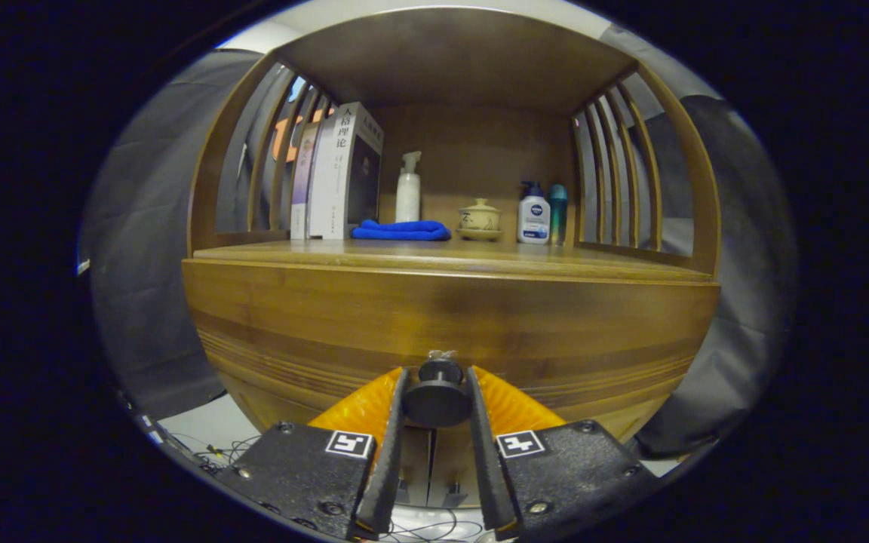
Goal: Pull open the drawer, take out the items inside it, and place them on the countertop above the cabinet.
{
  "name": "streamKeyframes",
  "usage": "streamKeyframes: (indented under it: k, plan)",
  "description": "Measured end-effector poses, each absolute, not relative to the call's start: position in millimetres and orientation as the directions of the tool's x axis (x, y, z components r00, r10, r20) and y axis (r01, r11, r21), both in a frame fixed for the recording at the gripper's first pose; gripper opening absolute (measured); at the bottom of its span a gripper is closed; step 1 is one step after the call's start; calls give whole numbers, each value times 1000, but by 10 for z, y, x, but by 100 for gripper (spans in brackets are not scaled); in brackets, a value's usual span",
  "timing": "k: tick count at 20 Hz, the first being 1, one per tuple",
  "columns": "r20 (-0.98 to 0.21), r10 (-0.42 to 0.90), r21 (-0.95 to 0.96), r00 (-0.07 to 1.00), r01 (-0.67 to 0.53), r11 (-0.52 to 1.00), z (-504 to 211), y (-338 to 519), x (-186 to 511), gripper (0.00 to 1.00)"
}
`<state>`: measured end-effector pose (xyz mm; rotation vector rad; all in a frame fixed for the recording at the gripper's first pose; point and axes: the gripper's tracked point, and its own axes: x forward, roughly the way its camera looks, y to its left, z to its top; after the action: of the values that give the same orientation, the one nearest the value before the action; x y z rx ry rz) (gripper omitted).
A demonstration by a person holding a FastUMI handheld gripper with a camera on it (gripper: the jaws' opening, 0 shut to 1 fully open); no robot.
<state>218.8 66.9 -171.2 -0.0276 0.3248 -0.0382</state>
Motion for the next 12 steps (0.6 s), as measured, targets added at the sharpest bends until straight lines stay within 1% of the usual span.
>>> streamKeyframes:
  k: [5, 12]
  plan:
    - [-313, -54, -62, 948, 36, 997, -1714, 688, 2202, 39]
    - [-323, -45, -35, 945, 35, 999, -1709, 681, 2160, 37]
